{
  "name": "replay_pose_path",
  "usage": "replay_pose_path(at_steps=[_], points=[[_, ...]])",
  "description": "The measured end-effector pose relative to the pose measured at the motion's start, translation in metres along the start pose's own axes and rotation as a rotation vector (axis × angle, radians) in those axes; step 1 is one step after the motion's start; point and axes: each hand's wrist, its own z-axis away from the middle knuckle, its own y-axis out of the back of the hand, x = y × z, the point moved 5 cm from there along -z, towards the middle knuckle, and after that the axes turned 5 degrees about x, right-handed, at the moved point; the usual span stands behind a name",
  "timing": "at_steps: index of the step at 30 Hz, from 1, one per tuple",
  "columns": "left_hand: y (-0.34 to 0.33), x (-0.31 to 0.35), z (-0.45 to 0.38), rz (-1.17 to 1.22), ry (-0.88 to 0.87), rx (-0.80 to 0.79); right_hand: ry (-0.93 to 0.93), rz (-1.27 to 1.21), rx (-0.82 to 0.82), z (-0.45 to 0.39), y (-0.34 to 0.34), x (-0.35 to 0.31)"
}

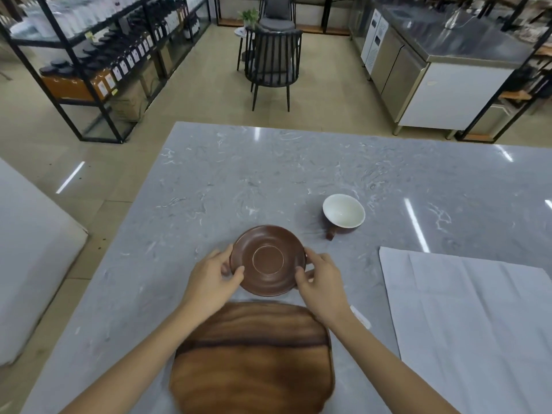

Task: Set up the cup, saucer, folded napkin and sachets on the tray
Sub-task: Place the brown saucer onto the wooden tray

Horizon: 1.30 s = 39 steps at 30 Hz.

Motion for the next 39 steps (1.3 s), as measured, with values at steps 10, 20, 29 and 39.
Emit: replay_pose_path(at_steps=[10, 20, 29, 39], points=[[0.007, 0.008, 0.075, 0.008, -0.062, 0.009, -0.029, 0.004, 0.017, 0.074, 0.016, 0.005], [0.006, -0.010, 0.127, 0.005, -0.048, -0.041, -0.066, -0.013, -0.023, 0.132, 0.008, 0.013], [0.005, -0.017, 0.136, -0.115, -0.098, -0.098, -0.105, 0.010, -0.022, 0.153, 0.000, 0.014], [0.006, -0.012, 0.148, -0.218, -0.162, -0.040, -0.094, 0.096, -0.047, 0.163, 0.001, 0.021]])
